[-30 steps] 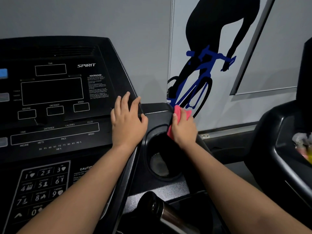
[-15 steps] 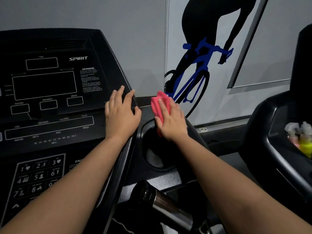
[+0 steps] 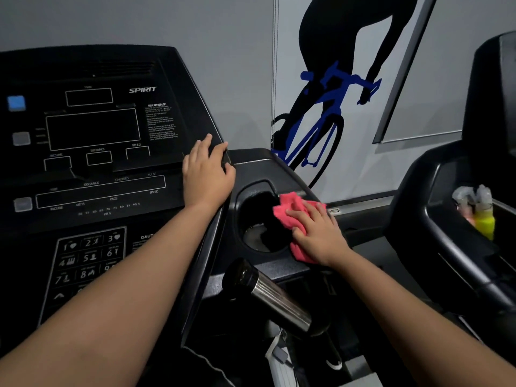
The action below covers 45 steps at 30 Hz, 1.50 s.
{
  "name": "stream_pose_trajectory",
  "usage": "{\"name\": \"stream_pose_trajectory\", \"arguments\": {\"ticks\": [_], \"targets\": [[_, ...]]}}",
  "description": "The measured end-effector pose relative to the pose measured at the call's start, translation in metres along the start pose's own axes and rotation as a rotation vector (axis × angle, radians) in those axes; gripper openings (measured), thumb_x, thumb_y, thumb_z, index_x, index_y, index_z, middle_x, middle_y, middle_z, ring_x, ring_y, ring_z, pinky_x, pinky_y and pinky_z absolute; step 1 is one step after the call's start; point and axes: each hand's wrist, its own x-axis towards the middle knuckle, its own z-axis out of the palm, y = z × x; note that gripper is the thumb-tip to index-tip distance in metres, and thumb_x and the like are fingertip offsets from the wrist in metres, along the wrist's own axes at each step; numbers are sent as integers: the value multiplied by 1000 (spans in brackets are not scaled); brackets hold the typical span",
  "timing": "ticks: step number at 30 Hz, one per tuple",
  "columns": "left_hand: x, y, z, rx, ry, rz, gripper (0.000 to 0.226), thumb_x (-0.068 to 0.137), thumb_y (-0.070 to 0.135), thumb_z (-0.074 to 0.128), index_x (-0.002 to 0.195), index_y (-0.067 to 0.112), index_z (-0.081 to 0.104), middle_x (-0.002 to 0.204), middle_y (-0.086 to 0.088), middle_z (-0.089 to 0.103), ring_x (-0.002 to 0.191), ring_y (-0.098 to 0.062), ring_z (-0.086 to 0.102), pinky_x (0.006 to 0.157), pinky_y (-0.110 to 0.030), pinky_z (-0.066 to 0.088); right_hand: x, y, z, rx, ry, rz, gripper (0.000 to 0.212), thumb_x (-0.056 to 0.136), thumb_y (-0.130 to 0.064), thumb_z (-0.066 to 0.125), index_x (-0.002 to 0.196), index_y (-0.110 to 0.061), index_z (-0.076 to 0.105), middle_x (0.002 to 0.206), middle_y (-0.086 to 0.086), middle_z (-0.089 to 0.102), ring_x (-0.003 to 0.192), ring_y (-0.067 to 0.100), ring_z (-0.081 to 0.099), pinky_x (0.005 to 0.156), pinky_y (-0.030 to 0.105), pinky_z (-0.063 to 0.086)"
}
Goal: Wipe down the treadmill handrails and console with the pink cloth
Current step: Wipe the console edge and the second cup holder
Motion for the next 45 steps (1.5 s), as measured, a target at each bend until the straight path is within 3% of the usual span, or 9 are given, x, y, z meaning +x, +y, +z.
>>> {"name": "stream_pose_trajectory", "arguments": {"ticks": [4,10,15,21,27,31,33,39,45], "targets": [[-3,1,-3,10,-28,-2,47,93,21,46,140,23,47,157,-5,25,145,-22,18,116,-39,11,-14,-11,3,-18,59,-14,70,64,-60,12,112,-34,56,133,-6,41,128,17,31,108,43,21],[-21,-3,-5,64,-211,9,51,99,30,38,149,30,29,161,2,7,148,-17,5,117,-42,12,-26,-36,5,-49,-75,-159,61,78,-60,25,126,-34,53,113,0,47,108,22,39,93,35,32],[-30,-4,-6,42,-215,-7,49,100,30,38,149,29,31,161,4,10,147,-15,8,117,-41,18,-13,-72,21,88,-170,-182,41,95,-44,42,133,-28,45,125,7,48,118,27,46,99,37,33],[-31,3,-6,28,-158,-32,49,98,26,41,146,26,37,159,2,17,147,-18,14,115,-39,21,20,-106,38,386,-187,-106,54,96,-24,46,145,-16,24,139,19,25,130,38,31,112,42,25],[-31,2,-4,-12,-133,-36,47,96,26,45,143,26,43,158,1,23,146,-17,18,115,-36,22,65,-108,42,464,46,31,44,95,-19,43,137,-21,33,136,13,27,124,34,32,104,41,28],[-30,-1,-5,-23,-119,-41,46,95,27,47,141,27,46,157,3,26,145,-15,20,113,-36,25,83,-111,41,625,437,429,45,93,-12,46,136,-21,36,137,12,29,123,32,34,102,42,30],[-28,-1,-5,-22,-108,-42,46,93,27,49,139,28,48,156,4,28,144,-15,22,112,-37,27,90,-120,40,789,463,535,46,94,-12,48,137,-20,34,138,14,28,122,36,36,102,43,34],[-25,-3,-4,-18,-87,-43,45,90,26,53,135,26,54,153,1,34,141,-18,26,110,-39,28,72,-118,51,888,93,311,47,90,-14,51,132,-16,32,130,12,26,114,29,44,102,37,36],[-27,-1,-6,-43,-84,-41,44,89,25,53,133,24,55,151,1,37,139,-19,28,110,-40,28,39,-95,43,708,-310,118,47,92,-20,53,134,-14,31,129,12,42,118,22,45,97,27,34]]}}
